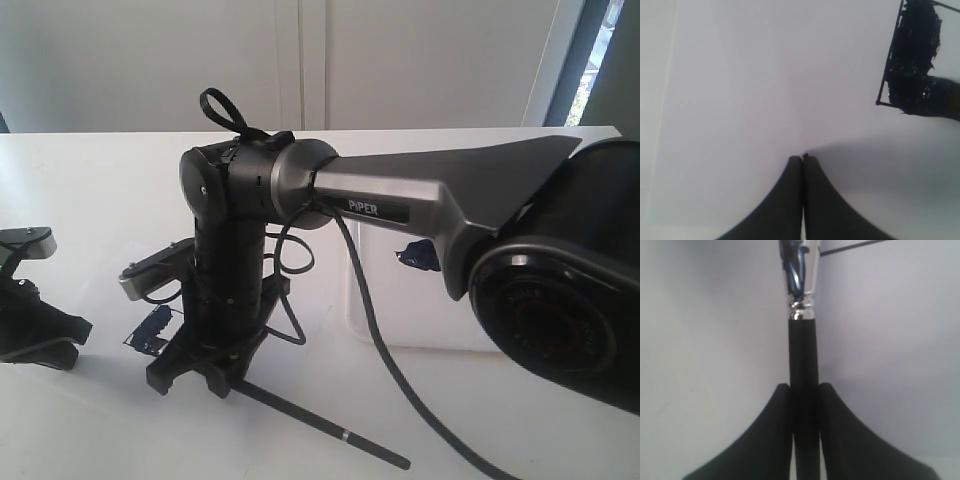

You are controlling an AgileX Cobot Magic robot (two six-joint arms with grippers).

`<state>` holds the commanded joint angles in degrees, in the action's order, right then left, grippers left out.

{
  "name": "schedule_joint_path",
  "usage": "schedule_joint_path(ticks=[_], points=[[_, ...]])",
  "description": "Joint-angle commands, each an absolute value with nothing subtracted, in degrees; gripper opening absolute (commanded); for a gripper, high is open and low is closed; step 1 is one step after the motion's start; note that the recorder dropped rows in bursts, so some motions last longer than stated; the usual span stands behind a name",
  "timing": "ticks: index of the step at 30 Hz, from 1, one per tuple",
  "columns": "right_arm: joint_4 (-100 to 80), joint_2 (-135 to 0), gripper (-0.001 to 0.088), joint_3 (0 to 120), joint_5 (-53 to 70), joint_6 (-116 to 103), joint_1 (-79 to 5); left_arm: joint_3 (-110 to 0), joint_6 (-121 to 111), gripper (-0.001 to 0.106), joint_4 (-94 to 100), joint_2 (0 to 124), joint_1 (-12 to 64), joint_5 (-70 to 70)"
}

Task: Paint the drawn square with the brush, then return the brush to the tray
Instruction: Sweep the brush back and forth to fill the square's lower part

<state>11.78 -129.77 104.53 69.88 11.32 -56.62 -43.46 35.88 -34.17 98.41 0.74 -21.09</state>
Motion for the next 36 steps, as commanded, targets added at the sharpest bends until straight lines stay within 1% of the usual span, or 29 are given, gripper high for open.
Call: schedule_joint_path(ticks=[36], points=[[10.24,-128.06,0.0000,102.60,69.96,10.19,-56.62,-43.46,35.88,0.000,-34.17,98.41,0.74,-21.61]])
